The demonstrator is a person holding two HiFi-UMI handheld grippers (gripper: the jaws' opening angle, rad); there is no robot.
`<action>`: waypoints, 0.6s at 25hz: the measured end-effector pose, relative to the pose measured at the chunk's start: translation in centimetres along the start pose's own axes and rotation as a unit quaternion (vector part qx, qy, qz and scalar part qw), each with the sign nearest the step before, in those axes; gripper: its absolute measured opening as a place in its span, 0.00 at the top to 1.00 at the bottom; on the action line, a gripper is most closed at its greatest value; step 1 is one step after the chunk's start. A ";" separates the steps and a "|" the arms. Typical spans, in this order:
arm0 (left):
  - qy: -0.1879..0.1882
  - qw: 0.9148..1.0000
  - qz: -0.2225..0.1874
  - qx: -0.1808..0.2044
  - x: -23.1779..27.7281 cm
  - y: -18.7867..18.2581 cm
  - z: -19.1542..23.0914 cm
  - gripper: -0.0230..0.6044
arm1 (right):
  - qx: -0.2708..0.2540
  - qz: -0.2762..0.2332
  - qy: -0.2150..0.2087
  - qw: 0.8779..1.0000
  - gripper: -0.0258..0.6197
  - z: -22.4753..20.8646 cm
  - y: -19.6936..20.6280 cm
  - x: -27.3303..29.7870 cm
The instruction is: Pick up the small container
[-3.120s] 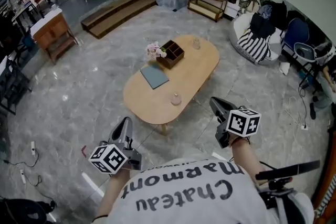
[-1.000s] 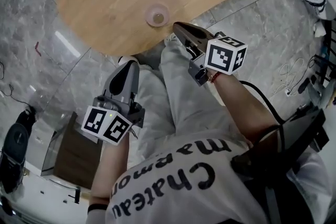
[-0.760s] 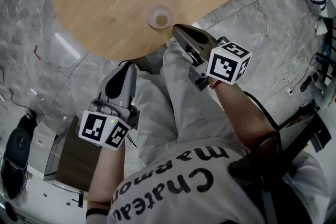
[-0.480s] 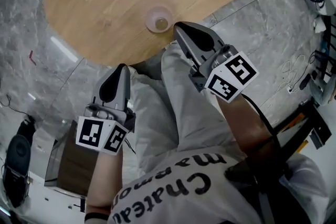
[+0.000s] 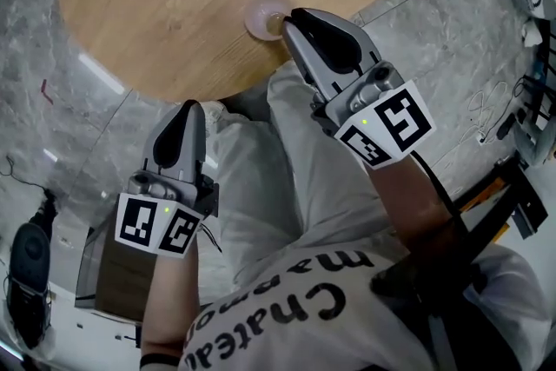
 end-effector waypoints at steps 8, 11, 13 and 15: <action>-0.018 1.000 -0.002 0.016 -0.5 0.4 1.0 0.94 | 0.004 0.002 -0.024 1.000 0.64 -0.2 -0.3 1.7; -0.023 0.999 0.002 0.045 -0.7 0.7 0.9 0.94 | -0.046 0.018 -0.028 0.998 0.58 0.8 -0.2 2.8; -0.020 0.999 -0.005 0.045 -0.8 0.7 1.0 0.94 | -0.092 0.035 -0.023 0.995 0.58 1.5 0.1 3.5; -0.018 0.999 -0.016 0.036 -0.9 0.8 1.3 0.94 | -0.131 0.048 -0.012 0.990 0.58 1.9 0.4 4.1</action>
Point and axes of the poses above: the fingertips, and each gripper's own axes: x forward along the fingers, z to its left, y out of its underside, the point moved 4 cm from there along -x, backward along the fingers, and after that the axes turned 11 degrees about z, right-handed, at the moved point
